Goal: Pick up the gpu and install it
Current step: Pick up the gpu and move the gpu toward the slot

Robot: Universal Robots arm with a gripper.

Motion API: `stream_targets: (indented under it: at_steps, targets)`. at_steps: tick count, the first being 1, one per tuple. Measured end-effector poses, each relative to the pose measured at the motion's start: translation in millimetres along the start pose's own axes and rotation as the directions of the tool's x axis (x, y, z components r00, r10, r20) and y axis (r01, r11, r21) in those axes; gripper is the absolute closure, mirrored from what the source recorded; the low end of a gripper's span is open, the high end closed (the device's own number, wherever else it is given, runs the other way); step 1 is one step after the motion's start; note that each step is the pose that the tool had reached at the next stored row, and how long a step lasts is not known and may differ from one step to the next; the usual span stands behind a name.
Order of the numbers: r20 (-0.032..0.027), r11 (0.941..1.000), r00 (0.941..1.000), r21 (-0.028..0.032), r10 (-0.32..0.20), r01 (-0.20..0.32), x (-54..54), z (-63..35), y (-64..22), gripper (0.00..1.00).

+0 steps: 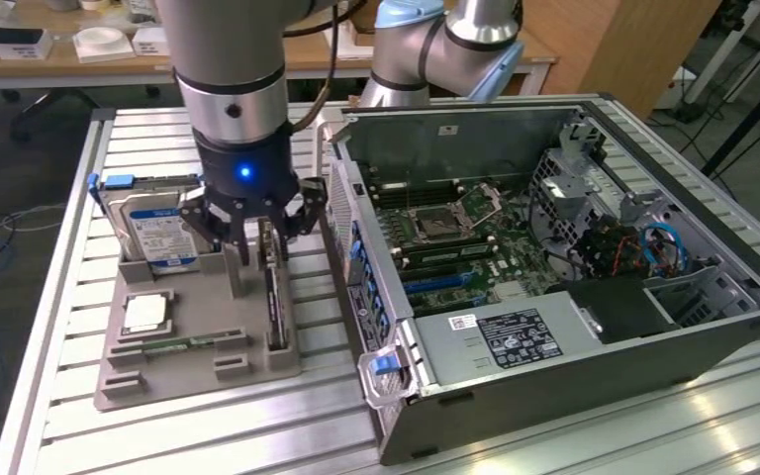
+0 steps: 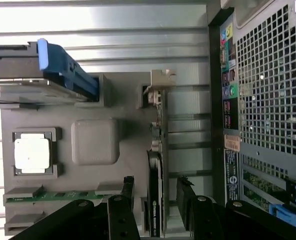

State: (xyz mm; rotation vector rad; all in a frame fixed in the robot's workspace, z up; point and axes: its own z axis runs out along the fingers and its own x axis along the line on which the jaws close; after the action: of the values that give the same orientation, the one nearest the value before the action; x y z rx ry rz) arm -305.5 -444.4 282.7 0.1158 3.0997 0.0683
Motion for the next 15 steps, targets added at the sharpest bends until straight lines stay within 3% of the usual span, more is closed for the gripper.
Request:
stream_targets:
  at_steps: [2,15]
  targets:
    - [0.0001,1.0,1.0,-0.0001,0.0,0.0,-0.4,2.1,-5.8,0.53]
    - [-0.001,1.0,1.0,0.0,-0.004,0.004,-6.3,25.6,-12.6,0.53]
